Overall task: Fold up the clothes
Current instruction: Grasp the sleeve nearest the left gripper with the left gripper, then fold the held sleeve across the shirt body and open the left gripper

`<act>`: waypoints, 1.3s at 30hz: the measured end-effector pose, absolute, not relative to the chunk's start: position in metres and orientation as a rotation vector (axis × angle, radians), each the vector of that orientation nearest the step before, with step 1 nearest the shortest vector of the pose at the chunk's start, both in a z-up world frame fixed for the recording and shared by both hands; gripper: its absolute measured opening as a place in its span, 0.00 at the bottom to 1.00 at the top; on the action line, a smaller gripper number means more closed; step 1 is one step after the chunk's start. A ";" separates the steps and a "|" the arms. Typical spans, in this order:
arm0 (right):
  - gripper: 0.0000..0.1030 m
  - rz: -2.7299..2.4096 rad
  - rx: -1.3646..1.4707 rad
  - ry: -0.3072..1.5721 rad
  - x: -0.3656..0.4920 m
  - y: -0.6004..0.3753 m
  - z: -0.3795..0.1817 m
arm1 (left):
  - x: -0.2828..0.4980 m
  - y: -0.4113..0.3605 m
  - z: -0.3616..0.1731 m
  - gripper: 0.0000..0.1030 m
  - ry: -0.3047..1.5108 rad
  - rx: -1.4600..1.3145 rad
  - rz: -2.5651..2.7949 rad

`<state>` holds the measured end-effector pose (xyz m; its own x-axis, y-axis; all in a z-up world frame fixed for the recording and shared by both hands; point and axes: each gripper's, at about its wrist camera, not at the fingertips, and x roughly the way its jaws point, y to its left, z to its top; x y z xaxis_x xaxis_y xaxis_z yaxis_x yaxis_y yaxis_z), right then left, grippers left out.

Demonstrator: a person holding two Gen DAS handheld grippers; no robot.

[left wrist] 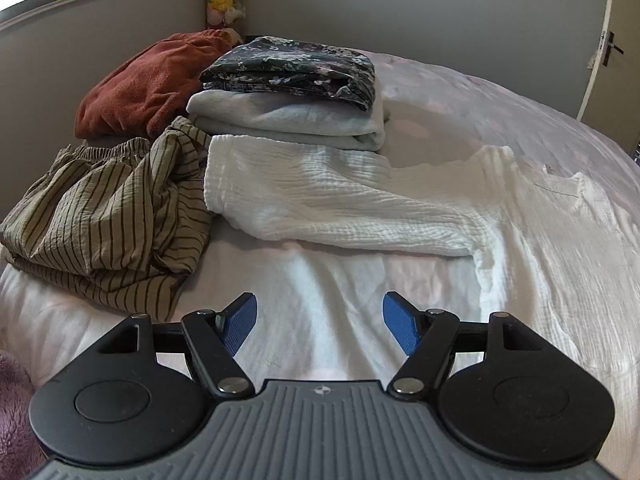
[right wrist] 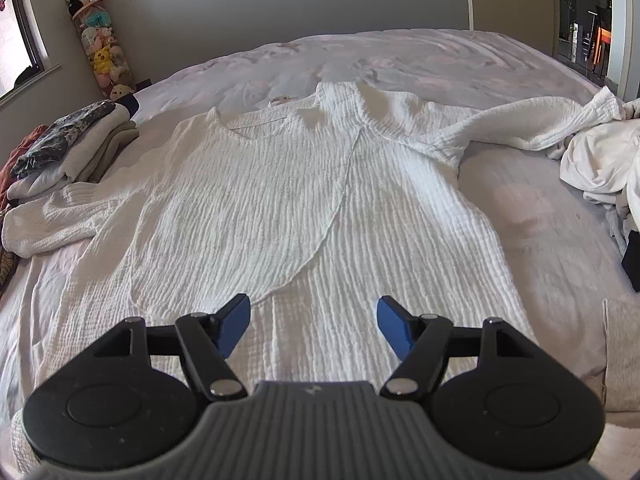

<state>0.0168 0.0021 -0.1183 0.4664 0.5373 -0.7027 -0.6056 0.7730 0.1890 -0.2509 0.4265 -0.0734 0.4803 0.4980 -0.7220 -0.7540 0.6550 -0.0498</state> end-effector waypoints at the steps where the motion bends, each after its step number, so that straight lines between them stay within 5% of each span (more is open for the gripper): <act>1: 0.71 0.701 -0.097 0.831 0.017 0.003 -0.120 | -0.251 0.434 -0.075 0.67 0.725 -0.409 0.798; 18: 0.71 0.687 -0.098 0.899 0.027 0.010 -0.139 | -0.228 0.554 -0.125 0.61 0.647 -0.640 0.951; 20: 0.71 0.690 -0.089 0.907 0.029 0.010 -0.140 | -0.219 0.563 -0.131 0.53 0.668 -0.631 0.958; 24: 0.71 0.692 -0.064 0.924 0.032 0.009 -0.143 | -0.207 0.571 -0.136 0.15 0.683 -0.635 0.937; 26: 0.71 0.693 -0.054 0.932 0.035 0.008 -0.144 | -0.205 0.566 -0.126 0.07 0.659 -0.620 0.924; 39: 0.70 0.721 -0.040 0.966 0.035 0.004 -0.126 | -0.132 0.470 0.015 0.06 0.506 -0.333 0.709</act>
<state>0.0346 0.0040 -0.1256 0.3576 0.5414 -0.7609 -0.5753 0.7695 0.2772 -0.1320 0.4703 0.0154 0.6471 0.5327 -0.5455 -0.6892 0.7147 -0.1196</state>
